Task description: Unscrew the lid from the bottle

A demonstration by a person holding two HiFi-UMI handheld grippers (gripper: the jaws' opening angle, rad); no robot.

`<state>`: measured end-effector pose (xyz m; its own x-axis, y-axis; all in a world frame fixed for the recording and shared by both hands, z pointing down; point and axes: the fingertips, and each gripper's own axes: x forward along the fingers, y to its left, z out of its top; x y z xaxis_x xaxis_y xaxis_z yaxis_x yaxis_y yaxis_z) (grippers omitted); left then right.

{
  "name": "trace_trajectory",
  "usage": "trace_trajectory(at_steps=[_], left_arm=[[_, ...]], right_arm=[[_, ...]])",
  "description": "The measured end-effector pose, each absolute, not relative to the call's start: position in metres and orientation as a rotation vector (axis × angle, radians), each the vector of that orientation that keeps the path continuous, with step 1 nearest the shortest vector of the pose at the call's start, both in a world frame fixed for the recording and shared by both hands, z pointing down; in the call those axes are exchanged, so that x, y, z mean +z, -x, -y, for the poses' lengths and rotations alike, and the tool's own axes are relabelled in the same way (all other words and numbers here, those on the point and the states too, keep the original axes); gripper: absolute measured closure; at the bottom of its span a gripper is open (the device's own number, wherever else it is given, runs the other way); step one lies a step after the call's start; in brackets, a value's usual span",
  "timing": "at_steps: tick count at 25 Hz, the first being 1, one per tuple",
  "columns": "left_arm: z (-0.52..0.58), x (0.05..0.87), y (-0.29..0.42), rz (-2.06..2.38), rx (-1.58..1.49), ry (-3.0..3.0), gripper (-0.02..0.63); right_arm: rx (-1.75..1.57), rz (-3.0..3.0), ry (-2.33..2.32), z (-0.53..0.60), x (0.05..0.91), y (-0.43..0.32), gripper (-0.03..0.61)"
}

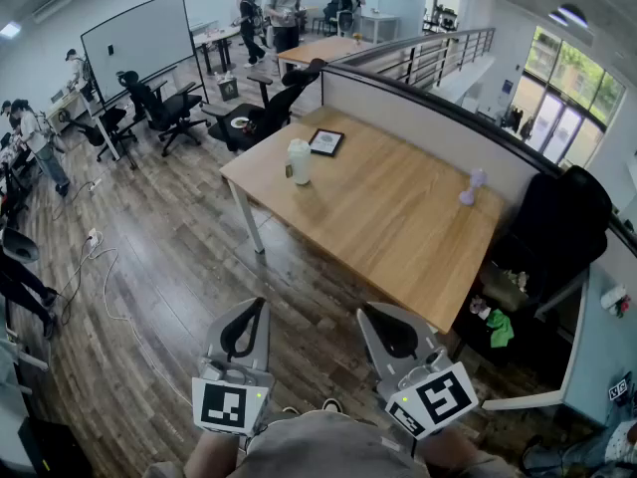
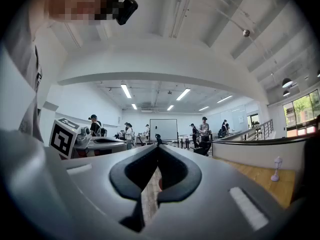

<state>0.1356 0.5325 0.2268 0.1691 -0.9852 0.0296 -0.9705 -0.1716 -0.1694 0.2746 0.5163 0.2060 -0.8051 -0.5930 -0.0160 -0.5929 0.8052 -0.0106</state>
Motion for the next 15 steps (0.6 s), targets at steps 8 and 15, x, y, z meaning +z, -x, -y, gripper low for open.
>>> trace_trajectory(at_steps=[8, 15], left_arm=[[-0.529, 0.234, -0.143, -1.957, -0.209, 2.313, 0.614], [-0.523, 0.231, -0.147, -1.966, -0.183, 2.298, 0.614]], right_arm=[[-0.074, -2.941, 0.954, -0.51, 0.212, -0.285, 0.568], [-0.057, -2.951, 0.925, -0.505, 0.217, -0.288, 0.565]])
